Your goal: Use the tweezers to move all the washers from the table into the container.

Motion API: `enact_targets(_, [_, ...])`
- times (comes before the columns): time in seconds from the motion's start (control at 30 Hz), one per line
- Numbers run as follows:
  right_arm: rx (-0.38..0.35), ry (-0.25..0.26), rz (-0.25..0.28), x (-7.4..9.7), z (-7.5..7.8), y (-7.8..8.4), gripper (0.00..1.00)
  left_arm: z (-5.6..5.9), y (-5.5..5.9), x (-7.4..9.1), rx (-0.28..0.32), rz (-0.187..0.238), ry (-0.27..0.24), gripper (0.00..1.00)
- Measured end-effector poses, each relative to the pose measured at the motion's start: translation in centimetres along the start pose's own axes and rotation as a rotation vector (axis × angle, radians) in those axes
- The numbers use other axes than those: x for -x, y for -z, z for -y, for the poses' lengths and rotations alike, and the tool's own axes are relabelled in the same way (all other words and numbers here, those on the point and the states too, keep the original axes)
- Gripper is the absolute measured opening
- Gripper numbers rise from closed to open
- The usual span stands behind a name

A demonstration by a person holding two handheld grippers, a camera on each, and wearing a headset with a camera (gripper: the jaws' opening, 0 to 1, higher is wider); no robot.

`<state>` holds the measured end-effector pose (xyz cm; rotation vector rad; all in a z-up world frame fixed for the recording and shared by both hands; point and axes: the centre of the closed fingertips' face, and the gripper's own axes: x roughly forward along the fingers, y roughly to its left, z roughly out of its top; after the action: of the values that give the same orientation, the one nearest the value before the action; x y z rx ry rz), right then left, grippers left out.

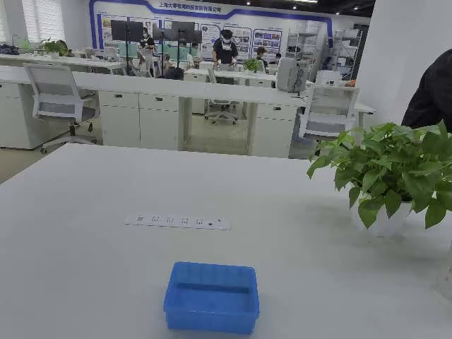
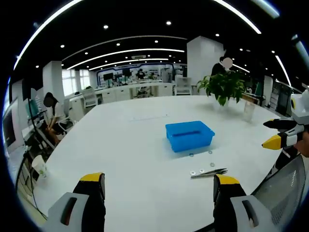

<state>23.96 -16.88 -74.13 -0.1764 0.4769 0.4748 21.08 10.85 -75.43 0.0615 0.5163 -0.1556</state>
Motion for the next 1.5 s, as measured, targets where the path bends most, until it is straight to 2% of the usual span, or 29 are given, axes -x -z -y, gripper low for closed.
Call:
enact_targets(0.4, [-0.005, -0.009, 0.006, 0.1, -0.2, 0.1, 0.94, 0.3, -0.1, 0.4, -0.013, 0.004, -0.003, 0.94])
enact_targets(0.8, [-0.002, -0.056, -0.001, -0.1, -0.9, 0.4, 0.94, 1.2, 0.3, 1.1, -0.015, -0.005, -0.011, 0.93])
enact_targets(1.27, [0.004, -0.084, -0.023, -0.5, -1.4, 0.8, 0.93, 1.0, 0.7, 1.2, -0.010, -0.025, -0.024, 0.92])
enact_targets(1.5, [-0.014, -0.069, -0.037, -0.5, -0.8, 1.3, 0.93, 1.0, 1.0, 0.5, -0.020, -0.041, -0.015, 0.92])
